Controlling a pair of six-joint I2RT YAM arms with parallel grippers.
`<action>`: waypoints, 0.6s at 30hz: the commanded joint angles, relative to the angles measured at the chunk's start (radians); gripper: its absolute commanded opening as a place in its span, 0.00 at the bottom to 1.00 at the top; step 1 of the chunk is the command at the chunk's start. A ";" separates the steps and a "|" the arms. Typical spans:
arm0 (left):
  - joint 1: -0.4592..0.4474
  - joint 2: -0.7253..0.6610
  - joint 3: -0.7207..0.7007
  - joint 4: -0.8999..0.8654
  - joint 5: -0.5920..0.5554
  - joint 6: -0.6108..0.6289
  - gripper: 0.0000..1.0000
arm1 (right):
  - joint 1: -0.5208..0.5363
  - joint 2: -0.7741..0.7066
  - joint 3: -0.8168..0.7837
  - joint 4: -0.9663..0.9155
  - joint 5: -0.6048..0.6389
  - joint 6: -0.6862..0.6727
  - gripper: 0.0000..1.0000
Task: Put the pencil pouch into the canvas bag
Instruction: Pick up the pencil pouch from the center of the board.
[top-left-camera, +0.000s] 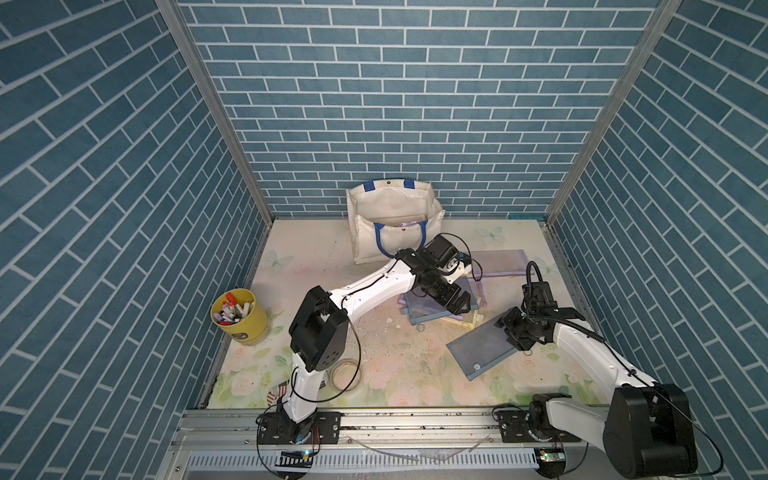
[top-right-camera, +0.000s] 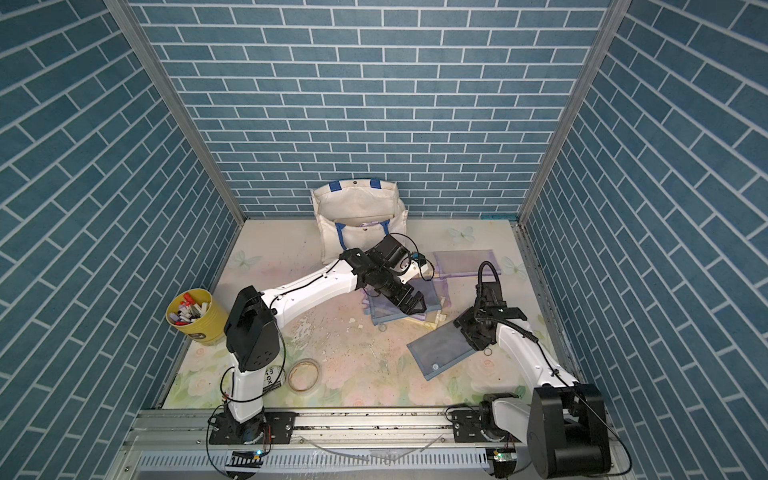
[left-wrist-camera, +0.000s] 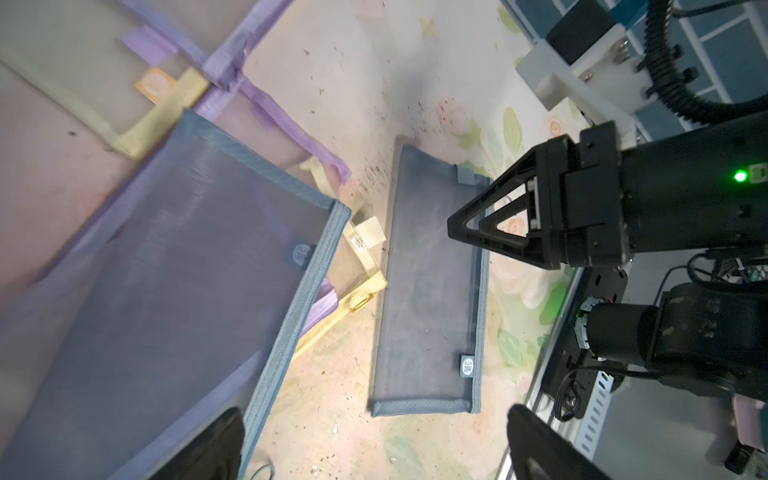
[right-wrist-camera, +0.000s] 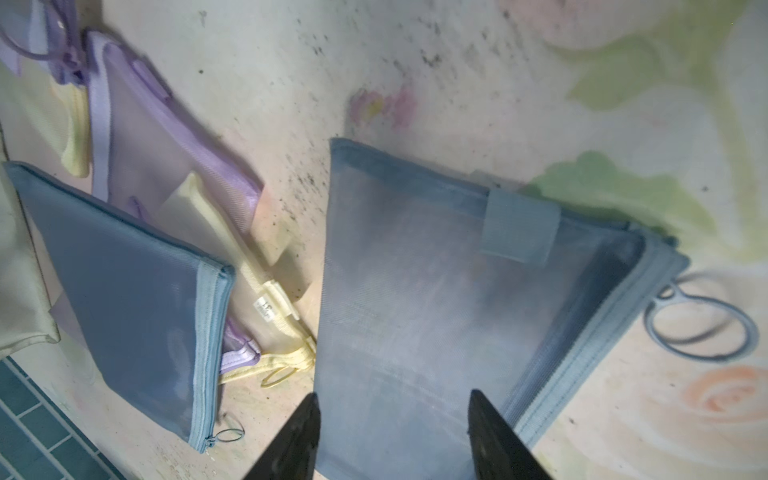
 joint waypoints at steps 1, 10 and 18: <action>0.002 0.026 0.026 -0.016 0.084 -0.019 0.96 | -0.006 -0.032 -0.027 -0.018 0.043 0.069 0.57; -0.024 0.094 0.044 0.016 0.168 -0.050 0.87 | -0.007 -0.158 -0.068 -0.152 0.075 0.204 0.58; -0.062 0.195 0.118 0.024 0.220 -0.096 0.84 | -0.013 -0.134 -0.105 -0.147 0.095 0.264 0.58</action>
